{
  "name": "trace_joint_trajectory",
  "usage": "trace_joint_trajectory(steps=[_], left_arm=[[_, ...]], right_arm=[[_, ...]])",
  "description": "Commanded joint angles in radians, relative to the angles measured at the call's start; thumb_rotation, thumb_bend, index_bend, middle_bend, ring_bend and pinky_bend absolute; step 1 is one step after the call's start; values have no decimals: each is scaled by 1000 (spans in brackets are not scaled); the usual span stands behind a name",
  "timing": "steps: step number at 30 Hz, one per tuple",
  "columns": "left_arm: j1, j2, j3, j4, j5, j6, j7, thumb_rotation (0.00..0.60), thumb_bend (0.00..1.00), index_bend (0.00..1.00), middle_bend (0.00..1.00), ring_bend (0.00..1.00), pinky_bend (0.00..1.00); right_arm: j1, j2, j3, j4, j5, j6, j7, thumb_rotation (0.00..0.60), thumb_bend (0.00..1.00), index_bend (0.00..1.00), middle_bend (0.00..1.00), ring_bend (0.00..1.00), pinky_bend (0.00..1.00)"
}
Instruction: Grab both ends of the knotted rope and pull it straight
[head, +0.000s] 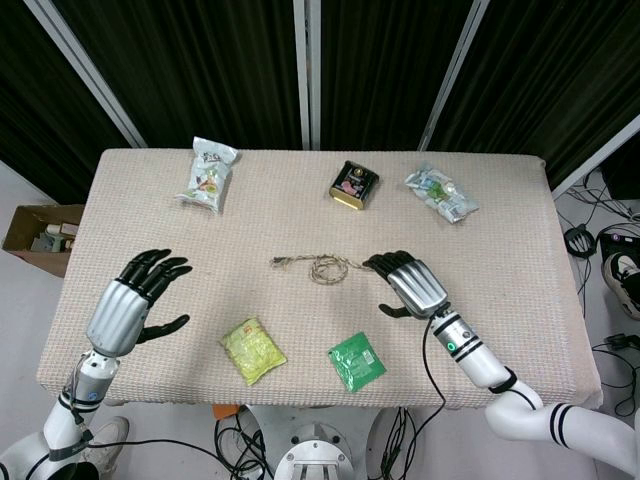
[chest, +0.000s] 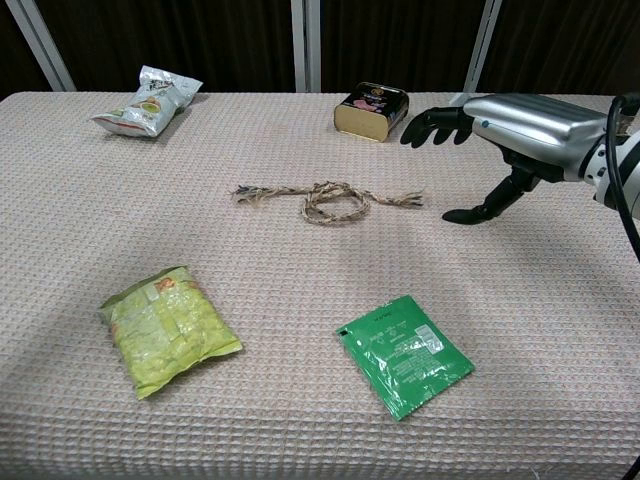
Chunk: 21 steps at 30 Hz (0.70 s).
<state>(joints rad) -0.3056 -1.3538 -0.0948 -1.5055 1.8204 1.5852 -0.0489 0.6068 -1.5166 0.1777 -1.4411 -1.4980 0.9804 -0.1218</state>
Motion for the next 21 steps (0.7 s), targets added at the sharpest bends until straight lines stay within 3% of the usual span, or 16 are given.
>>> trace_joint_trajectory(steps=[1, 7, 11, 15, 21], left_arm=[[-15, -6, 0, 8, -6, -22, -1, 600, 95, 233, 241, 161, 209], [-15, -11, 8, 17, -41, -33, -11, 600, 95, 233, 241, 161, 209], [-10, -13, 19, 14, -64, -51, 10, 600, 95, 233, 241, 161, 209], [0, -13, 34, 7, -87, -64, 23, 600, 95, 233, 241, 161, 209], [21, -11, 54, 15, -111, -62, 9, 600, 96, 233, 241, 161, 209]], right_arm=[[9, -9, 10, 8, 26, 0, -22, 600, 139, 210, 226, 189, 258], [34, -37, 42, 42, 130, -29, -92, 600, 144, 231, 229, 189, 258], [88, -82, 77, 94, 239, -95, -186, 600, 187, 306, 231, 184, 259], [158, -159, 110, 182, 360, -146, -297, 600, 215, 351, 232, 164, 259], [232, -277, 128, 322, 486, -189, -369, 600, 238, 401, 202, 90, 250]])
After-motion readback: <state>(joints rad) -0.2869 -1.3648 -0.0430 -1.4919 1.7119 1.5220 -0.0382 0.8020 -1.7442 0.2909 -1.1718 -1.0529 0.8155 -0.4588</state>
